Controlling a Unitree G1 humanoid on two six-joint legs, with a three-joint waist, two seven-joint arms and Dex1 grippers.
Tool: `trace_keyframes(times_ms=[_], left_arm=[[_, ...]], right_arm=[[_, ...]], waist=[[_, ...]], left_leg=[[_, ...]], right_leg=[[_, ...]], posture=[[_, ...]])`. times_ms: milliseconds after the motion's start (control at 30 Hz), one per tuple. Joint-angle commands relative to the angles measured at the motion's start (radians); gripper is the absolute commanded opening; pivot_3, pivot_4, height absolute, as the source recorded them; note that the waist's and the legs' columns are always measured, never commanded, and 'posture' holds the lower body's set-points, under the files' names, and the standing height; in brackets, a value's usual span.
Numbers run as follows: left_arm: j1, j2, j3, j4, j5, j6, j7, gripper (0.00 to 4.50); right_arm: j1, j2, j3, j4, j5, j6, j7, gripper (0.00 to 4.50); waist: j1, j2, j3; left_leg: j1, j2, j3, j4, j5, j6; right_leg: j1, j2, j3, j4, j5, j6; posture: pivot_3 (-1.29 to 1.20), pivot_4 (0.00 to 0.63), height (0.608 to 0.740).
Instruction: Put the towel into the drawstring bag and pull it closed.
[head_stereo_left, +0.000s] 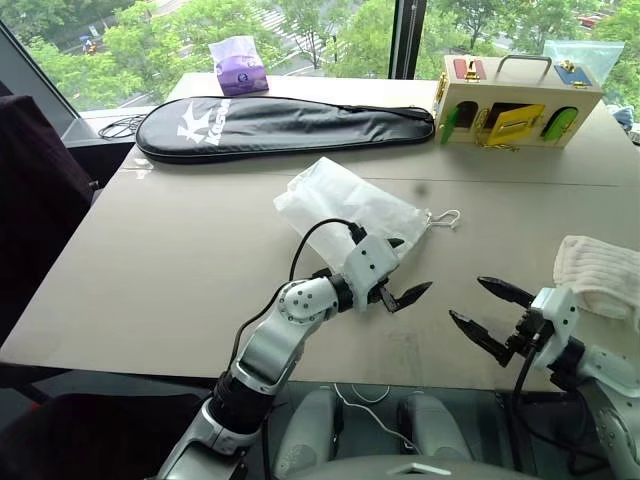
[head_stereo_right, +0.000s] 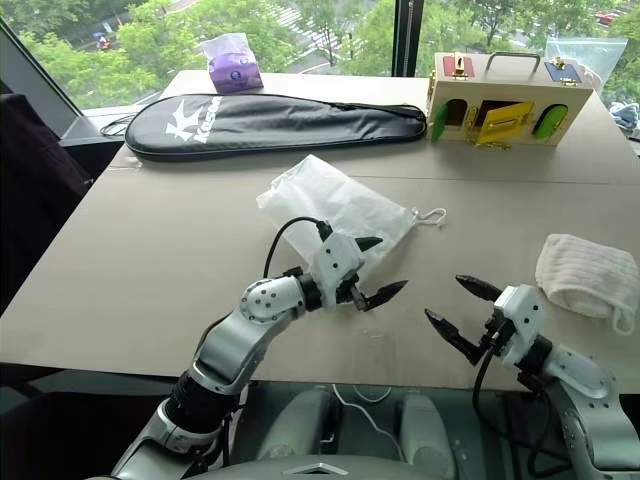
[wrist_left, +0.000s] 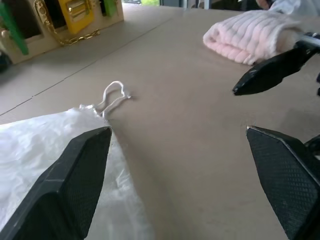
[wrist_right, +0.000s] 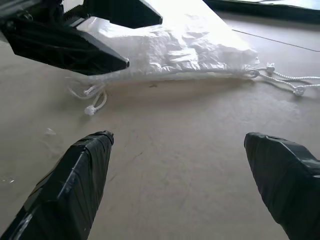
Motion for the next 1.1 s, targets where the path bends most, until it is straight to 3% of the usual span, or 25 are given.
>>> trace_keyframes(times_ms=[33,200,400,667,1100], left_arm=[[0.009,-0.027,-0.040,-0.037,0.081,-0.013,0.071,4.44],[0.043,-0.090,-0.135,-0.082,0.269,-0.022,0.245,4.44],[0.081,-0.124,-0.225,-0.065,0.500,0.045,0.370,4.44],[0.107,-0.186,-0.188,0.034,0.607,0.049,0.505,4.44],[0.106,-0.187,-0.161,0.086,0.670,0.042,0.501,4.44]], right_arm=[[0.072,-0.007,-0.045,-0.106,0.039,0.021,-0.017,4.49],[0.211,-0.024,-0.096,-0.201,0.074,0.052,-0.006,4.49],[0.225,-0.039,-0.163,-0.250,0.131,0.087,-0.031,4.49],[0.203,-0.008,-0.167,-0.277,0.145,0.095,-0.074,4.49],[0.202,0.009,-0.175,-0.243,0.118,0.061,-0.070,4.49]], waist=[[0.000,0.000,0.000],[0.004,0.000,0.000],[-0.001,0.000,0.000],[0.002,0.000,0.000],[0.002,0.000,0.000]], left_leg=[[0.000,0.000,0.000,0.000,0.000,0.000],[-0.001,-0.001,-0.001,0.000,0.000,0.000],[0.000,-0.001,0.000,0.000,0.000,0.000],[-0.001,-0.001,-0.001,0.001,0.000,0.000],[-0.001,-0.001,-0.001,0.000,0.000,0.000]], right_leg=[[0.000,0.000,0.000,0.000,0.000,0.000],[0.000,-0.003,0.000,-0.001,0.000,0.000],[0.000,-0.002,0.000,-0.001,-0.001,-0.001],[0.000,-0.002,-0.001,-0.001,0.000,0.000],[0.000,-0.005,-0.004,-0.001,-0.001,0.000]], posture=[[0.00,0.150,0.740],[0.00,0.150,0.740],[0.00,0.150,0.740],[0.00,0.150,0.740],[0.00,0.150,0.740]])
